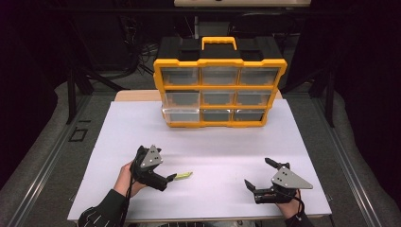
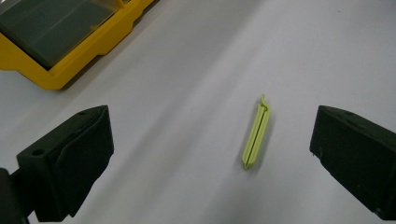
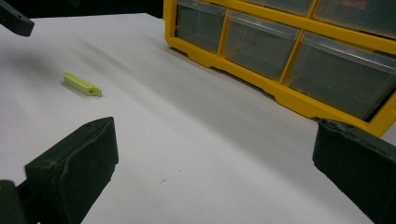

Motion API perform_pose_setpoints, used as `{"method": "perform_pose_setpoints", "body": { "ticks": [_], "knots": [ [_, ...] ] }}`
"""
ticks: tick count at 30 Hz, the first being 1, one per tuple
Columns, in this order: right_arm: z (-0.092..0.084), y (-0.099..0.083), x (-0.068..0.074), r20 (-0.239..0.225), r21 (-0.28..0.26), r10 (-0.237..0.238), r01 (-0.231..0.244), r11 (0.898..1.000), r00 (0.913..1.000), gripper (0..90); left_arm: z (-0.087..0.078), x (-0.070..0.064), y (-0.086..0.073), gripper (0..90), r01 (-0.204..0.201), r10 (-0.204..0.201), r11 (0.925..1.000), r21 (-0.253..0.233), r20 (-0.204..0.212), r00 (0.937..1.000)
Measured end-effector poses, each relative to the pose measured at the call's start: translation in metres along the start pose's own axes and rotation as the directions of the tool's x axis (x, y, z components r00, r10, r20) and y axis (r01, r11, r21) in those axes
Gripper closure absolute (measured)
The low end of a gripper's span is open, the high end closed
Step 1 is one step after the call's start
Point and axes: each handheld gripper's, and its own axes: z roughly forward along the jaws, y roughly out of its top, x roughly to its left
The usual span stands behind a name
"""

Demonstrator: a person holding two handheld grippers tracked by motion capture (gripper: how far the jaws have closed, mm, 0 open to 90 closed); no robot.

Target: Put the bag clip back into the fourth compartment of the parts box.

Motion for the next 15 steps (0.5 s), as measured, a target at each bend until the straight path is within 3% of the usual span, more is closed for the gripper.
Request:
{"method": "perform_pose_setpoints", "body": {
  "ticks": [3, 9, 13, 15],
  "knots": [
    [-0.001, 0.0, -0.001, -0.003, -0.005, 0.003, -0.003, 1.0, 1.0, 0.0, 0.002, -0.001, 0.002, 0.0, -0.004, 0.004, 1.0, 0.005, 0.001, 1.0],
    [-0.002, 0.0, 0.0, -0.004, -0.002, 0.007, -0.007, 1.0, 1.0, 0.0, 0.014, -0.005, 0.011, 0.0, -0.057, 0.056, 0.997, 0.053, 0.03, 0.998],
    [-0.003, 0.0, -0.001, -0.001, -0.003, 0.006, -0.006, 1.0, 1.0, 0.0, 0.021, -0.007, 0.014, 0.0, -0.084, 0.081, 0.9913, 0.101, 0.035, 0.9961],
    [-0.003, -0.001, -0.001, 0.001, 0.0, 0.011, -0.011, 1.0, 0.9999, 0.0, 0.027, -0.009, 0.017, 0.0, -0.11, 0.105, 0.9847, 0.135, 0.041, 0.9936]
  ]
}}
